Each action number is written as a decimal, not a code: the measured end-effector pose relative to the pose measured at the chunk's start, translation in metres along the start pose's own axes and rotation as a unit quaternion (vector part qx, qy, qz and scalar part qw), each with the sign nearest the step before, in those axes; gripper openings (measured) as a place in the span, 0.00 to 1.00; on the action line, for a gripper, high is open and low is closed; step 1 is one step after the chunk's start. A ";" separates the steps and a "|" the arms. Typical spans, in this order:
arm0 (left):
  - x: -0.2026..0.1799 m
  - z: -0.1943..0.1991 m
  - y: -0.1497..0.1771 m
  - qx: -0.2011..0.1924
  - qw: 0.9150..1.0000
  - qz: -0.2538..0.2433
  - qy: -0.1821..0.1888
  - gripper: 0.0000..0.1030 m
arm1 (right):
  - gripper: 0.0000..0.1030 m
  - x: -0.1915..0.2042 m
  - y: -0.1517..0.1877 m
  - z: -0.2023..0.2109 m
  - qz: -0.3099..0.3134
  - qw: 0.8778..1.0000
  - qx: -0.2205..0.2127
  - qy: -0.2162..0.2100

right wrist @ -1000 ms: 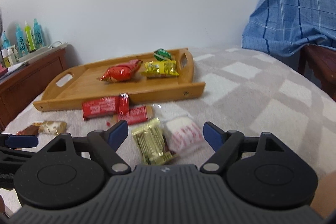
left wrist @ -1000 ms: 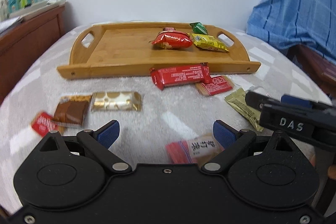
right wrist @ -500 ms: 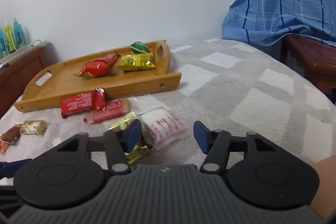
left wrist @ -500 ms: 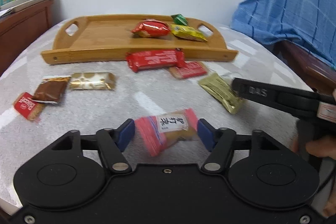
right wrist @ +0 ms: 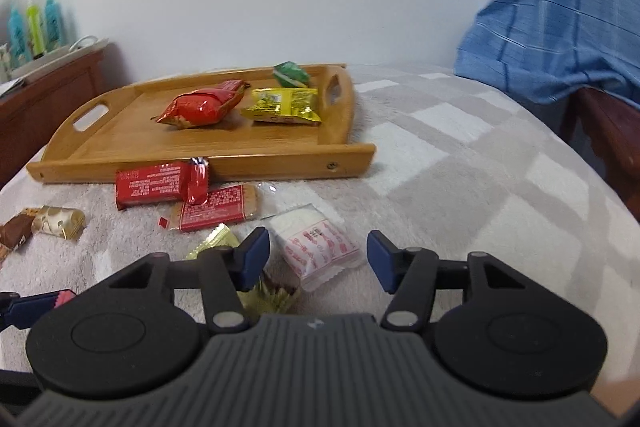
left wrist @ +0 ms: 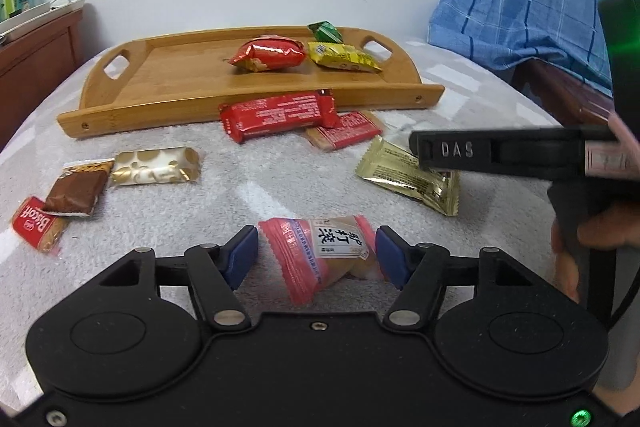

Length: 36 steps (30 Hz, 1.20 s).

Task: Organize snacks
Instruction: 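Grasp the pink packet with the left tool while the right tool grasps the white sachet, then lift the pink packet and white sachet and carry both over the tray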

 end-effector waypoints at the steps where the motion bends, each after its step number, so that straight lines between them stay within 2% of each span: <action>1: -0.001 -0.001 0.000 0.001 1.000 -0.002 0.001 0.59 | 0.61 -0.001 -0.001 -0.001 -0.002 1.000 0.003 -0.004; 2: -0.002 -0.001 0.001 -0.001 1.000 -0.004 0.002 0.51 | 0.56 -0.003 -0.002 -0.003 -0.008 1.000 0.008 -0.010; 5: -0.006 0.002 0.001 -0.003 1.000 -0.005 0.013 0.36 | 0.44 -0.006 0.001 -0.003 -0.034 0.999 0.009 -0.022; 7: -0.007 0.004 0.000 -0.004 1.000 -0.002 0.016 0.32 | 0.38 -0.005 0.001 0.000 -0.035 0.999 0.002 -0.023; 8: -0.007 0.005 -0.002 -0.004 1.000 0.000 0.018 0.32 | 0.34 -0.003 0.001 0.000 -0.035 0.999 -0.001 -0.023; 10: -0.005 0.006 -0.004 -0.003 1.000 0.006 0.022 0.31 | 0.32 -0.001 0.002 0.003 -0.033 0.999 -0.009 -0.022; 15: 0.002 0.011 -0.011 -0.010 1.000 0.010 0.020 0.30 | 0.31 -0.005 0.002 0.008 -0.052 0.998 -0.019 -0.024; 19: 0.009 0.016 -0.024 -0.025 0.999 0.014 0.018 0.30 | 0.30 -0.010 -0.003 0.015 -0.071 0.996 -0.044 -0.030; 26: 0.024 0.011 -0.054 -0.036 0.998 0.050 0.034 0.30 | 0.30 -0.014 -0.019 0.016 -0.083 0.994 -0.065 -0.041; 36: 0.042 -0.008 -0.106 -0.062 0.994 0.081 0.049 0.30 | 0.30 -0.003 -0.049 0.005 -0.019 0.994 -0.092 -0.048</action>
Point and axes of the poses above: each gripper's, at about its wrist camera, not at the fingertips, and z roughly against the way its jaws point, x to its left, y to its underside, the point moved 5 cm from there along -z, roughly the way its jaws point, and after that the axes turned 1 degree about -y, right-handed, at the moved point
